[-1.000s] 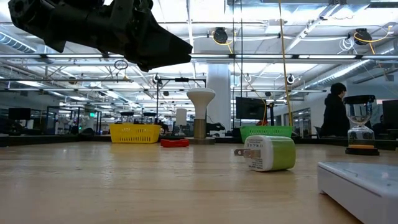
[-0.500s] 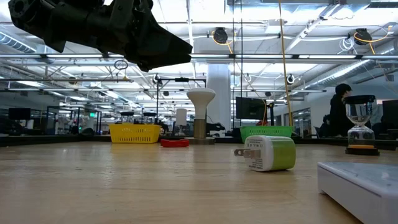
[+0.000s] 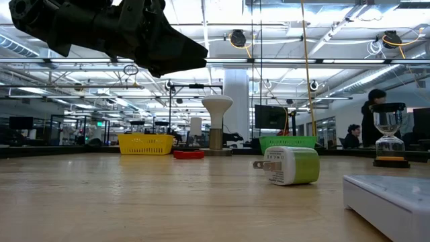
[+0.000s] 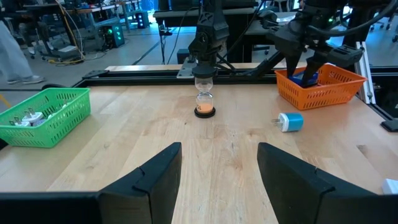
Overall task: Pick & Place Office items
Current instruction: Put the blue digital timer into the orange bin, then put the orange hourglass into the yellow bin
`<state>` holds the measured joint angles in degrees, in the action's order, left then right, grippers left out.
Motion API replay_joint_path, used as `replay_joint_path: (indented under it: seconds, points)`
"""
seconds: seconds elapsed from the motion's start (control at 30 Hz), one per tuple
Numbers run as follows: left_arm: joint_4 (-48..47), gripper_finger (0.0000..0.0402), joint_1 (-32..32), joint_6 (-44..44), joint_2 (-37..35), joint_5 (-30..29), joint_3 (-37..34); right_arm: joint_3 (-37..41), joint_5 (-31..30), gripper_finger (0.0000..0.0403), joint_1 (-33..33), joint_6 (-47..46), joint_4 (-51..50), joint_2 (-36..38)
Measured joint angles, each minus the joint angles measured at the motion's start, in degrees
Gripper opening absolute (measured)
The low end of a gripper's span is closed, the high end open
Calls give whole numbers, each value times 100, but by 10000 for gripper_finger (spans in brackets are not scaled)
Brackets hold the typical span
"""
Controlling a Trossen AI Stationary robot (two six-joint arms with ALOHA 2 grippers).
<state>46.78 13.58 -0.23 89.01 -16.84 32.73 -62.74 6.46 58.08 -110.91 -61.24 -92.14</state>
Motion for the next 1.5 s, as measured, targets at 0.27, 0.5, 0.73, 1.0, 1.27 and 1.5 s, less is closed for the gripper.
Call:
replay_joint_path:
  seconds: [0.27, 0.5, 0.73, 1.0, 1.27, 1.5]
  points:
    - [0, 214, 0, -1, 0, 0, 0, 0, 244, 221, 0, -58, 99, 0]
    - [0, 214, 0, 0, 0, 0, 0, 0, 239, 208, 0, 34, 97, 217]
    - [0, 214, 0, 0, 0, 0, 0, -55, -214, 148, -2, 373, -333, 762]
    - [0, 214, 0, 10, 0, -1, 0, -59, -2062, 32, -4, 1266, -853, 1240]
    - [25, 214, -7, -458, 0, 29, 0, 200, -3368, 16, -110, 1989, -787, 1281]
    - [38, 214, -39, -713, 2, 153, 28, 885, -3331, 21, -439, 1836, -553, 1390]
